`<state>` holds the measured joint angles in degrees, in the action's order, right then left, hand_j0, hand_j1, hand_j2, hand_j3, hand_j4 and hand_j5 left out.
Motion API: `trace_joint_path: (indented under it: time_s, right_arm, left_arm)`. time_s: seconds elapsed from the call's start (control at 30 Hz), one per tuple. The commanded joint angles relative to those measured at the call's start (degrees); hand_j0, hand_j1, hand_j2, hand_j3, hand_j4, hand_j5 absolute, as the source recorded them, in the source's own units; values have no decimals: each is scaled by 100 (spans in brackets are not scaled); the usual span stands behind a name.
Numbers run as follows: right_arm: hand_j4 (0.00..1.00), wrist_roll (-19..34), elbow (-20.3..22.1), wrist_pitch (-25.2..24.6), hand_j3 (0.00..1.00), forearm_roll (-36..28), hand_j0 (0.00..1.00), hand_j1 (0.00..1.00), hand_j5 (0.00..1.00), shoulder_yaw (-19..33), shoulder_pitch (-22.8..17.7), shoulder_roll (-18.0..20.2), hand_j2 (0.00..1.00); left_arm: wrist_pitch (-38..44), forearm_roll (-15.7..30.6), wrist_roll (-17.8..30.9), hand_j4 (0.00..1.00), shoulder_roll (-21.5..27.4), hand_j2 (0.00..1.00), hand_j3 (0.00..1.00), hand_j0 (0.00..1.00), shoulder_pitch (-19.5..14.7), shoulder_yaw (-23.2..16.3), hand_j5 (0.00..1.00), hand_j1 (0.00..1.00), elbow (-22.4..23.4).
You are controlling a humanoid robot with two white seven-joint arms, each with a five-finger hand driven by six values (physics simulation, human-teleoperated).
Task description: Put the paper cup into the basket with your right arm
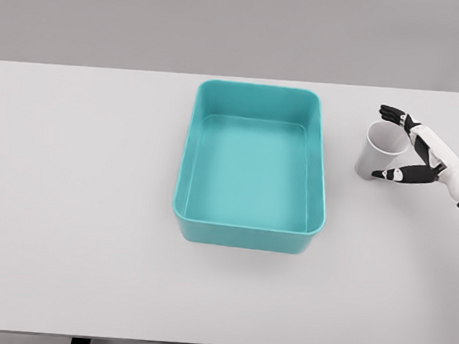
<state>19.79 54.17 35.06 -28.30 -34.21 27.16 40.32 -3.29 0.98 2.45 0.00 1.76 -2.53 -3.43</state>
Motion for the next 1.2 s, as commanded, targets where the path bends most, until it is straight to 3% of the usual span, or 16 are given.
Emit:
trace_joint_path:
  time_s: [0.0,0.17,0.3,0.53,0.77,1.17]
  right_arm:
    - [100,-2,6,-6,100,-35,100,100,100,2,0,-7,100]
    - [99,-2,6,-6,99,-35,99,99,99,2,0,-24,99]
    - [92,-2,14,-6,92,-35,92,92,92,2,0,-24,92]
    - [71,-37,14,-6,71,-44,71,71,71,-33,0,-77,71]
    - [62,-37,49,-6,62,-44,62,62,62,-25,9,-104,62]
    - [59,-37,243,-6,59,26,59,59,59,-33,307,-24,59]
  left_arm:
    - [3,-1,1,100,0,100,100,100,0,7,100,100,0]
    - [-5,8,1,100,0,100,100,100,0,-2,100,100,0]
    - [-5,-1,1,100,0,100,100,100,0,-2,100,100,0]
    - [3,-1,1,100,0,100,100,100,0,-2,100,100,0]
    - [-5,-1,1,100,0,100,100,100,0,-2,100,100,0]
    - [-5,-1,1,100,0,100,100,100,0,-2,100,100,0]
